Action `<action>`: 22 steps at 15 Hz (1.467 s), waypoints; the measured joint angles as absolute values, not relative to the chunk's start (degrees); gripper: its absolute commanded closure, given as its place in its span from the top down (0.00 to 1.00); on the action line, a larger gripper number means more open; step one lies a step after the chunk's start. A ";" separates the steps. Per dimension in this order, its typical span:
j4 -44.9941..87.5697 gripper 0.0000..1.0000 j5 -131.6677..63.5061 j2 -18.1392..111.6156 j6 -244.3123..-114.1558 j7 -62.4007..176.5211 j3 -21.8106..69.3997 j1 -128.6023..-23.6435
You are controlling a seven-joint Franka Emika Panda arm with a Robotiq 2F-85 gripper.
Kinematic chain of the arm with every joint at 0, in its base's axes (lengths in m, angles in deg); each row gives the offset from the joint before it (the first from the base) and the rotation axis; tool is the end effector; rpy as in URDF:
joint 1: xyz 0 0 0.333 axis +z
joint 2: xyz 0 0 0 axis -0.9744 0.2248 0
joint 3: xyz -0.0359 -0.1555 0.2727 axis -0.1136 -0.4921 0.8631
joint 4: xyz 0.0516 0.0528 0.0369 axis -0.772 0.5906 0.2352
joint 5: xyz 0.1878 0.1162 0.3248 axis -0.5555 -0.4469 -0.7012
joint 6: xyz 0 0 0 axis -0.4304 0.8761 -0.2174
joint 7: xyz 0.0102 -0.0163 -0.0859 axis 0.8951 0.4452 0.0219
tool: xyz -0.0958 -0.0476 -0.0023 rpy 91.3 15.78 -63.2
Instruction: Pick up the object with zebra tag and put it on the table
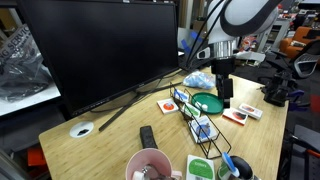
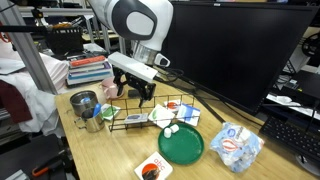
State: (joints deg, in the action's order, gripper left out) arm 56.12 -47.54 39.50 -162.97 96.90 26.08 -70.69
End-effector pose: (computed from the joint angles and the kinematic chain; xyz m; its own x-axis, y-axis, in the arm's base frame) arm 0.5045 0.0506 0.2816 0.8046 0.5630 -0.1887 0.5049 -0.8160 -0.2816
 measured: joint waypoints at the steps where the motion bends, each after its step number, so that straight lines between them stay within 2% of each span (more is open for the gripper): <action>1: 56.12 1.00 -47.54 39.52 -162.97 96.91 26.09 -70.69; 9: 52.95 1.00 -47.39 42.70 -164.04 98.00 28.42 -72.67; 22: 37.52 1.00 -45.05 62.14 -162.34 100.66 31.54 -75.67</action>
